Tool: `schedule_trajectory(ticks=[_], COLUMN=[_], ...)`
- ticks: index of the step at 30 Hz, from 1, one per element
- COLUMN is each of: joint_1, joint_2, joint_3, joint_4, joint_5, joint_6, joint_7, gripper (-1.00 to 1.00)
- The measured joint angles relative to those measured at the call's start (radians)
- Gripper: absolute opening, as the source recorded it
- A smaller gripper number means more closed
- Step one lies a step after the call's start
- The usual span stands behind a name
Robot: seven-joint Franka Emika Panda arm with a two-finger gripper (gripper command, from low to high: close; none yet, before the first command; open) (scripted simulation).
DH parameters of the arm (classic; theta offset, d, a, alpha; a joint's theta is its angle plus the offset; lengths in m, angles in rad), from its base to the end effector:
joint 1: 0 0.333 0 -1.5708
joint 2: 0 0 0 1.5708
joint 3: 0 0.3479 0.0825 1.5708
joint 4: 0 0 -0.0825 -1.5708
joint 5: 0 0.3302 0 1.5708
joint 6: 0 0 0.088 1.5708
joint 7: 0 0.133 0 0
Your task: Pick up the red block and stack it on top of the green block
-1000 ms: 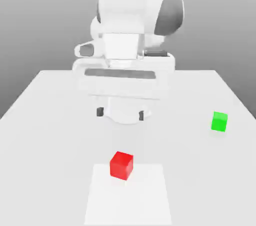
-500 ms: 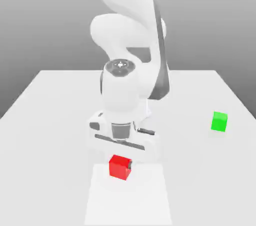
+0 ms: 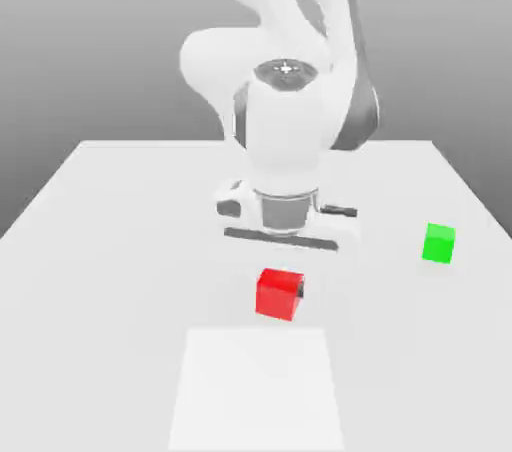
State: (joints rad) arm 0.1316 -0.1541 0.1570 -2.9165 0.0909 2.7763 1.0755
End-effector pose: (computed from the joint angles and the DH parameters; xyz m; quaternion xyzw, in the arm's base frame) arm 0.3049 0.0853 0.2809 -0.9061 0.4229 -0.0022 0.0076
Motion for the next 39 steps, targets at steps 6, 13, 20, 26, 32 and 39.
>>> schedule_trajectory(ticks=[6,13,20,26,32,39], joint_1=[0.225,0.485,0.651,0.592,0.539,0.510], joint_2=[-0.046,-0.085,-0.075,-0.002,0.073,0.152], joint_3=[0.142,0.309,0.444,0.483,0.503,0.492], joint_4=[0.013,0.026,0.032,0.031,0.031,0.034], joint_5=[0.080,0.162,0.176,0.065,-0.060,-0.200], joint_6=[-0.048,-0.096,-0.100,-0.039,0.018,0.077], joint_7=[-0.047,-0.093,-0.096,-0.020,0.066,0.163], gripper=[-1.00,-1.00,-1.00,-1.00,-1.00,-1.00])
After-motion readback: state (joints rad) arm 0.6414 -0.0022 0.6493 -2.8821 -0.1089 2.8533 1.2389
